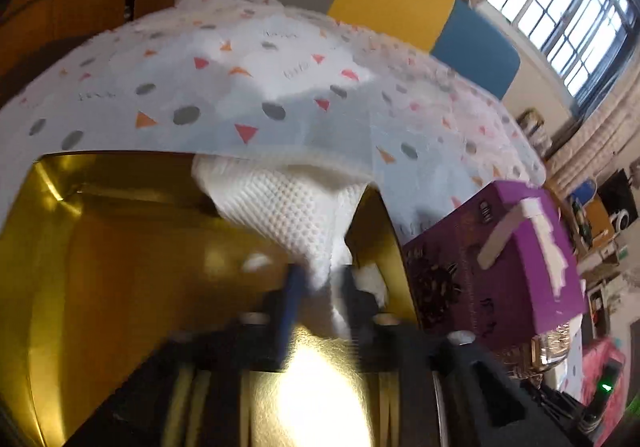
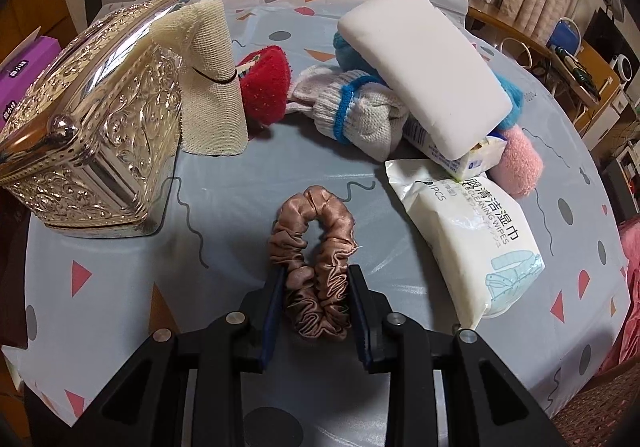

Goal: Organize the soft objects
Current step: 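Carry the white towel into the gold tray and open the left tool, then carry the brown scrunchie into the gold tray and open the right tool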

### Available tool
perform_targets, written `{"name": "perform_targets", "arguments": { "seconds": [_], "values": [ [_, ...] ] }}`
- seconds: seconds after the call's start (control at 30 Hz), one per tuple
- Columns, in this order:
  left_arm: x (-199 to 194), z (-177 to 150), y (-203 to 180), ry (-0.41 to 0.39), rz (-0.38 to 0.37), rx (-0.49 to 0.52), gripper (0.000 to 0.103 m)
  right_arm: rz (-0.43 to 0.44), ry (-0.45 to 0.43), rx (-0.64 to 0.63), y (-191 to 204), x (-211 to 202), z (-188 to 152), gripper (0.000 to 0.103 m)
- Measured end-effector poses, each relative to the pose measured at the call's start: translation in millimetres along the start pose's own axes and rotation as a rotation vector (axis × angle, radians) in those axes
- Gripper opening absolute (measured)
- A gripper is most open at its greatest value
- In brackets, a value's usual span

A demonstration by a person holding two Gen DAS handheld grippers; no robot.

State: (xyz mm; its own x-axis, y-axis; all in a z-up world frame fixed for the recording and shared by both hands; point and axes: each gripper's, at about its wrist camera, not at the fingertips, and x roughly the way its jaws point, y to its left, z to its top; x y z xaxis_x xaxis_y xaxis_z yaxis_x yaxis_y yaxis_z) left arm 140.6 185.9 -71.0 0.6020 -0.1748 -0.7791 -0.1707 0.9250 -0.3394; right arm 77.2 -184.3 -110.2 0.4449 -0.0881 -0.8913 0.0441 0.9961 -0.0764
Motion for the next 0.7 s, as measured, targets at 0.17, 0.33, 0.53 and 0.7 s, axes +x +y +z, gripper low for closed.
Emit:
{"name": "perform_targets", "arguments": {
  "seconds": [0.17, 0.33, 0.53, 0.7],
  "values": [
    [-13.7, -1.6, -4.1, -0.025, 0.009, 0.0, 0.051, 0.0, -0.007, 0.003, 0.1, 0.7, -2.5, 0.03],
    [-37.7, -17.3, -9.1, -0.067, 0.02, 0.036, 0.058, 0.001, -0.007, 0.006, -1.6, 0.8, -2.2, 0.03],
    [-63.6, -41.7, -13.9, -0.08, 0.046, 0.068, 0.058, -0.005, -0.025, 0.008, -0.8, -1.0, -5.2, 0.03],
    [-83.5, -60.0, -18.7, -0.117, 0.102, 0.112, 0.061, 0.01, -0.03, 0.015, -1.8, -3.6, -6.8, 0.025]
  ]
}}
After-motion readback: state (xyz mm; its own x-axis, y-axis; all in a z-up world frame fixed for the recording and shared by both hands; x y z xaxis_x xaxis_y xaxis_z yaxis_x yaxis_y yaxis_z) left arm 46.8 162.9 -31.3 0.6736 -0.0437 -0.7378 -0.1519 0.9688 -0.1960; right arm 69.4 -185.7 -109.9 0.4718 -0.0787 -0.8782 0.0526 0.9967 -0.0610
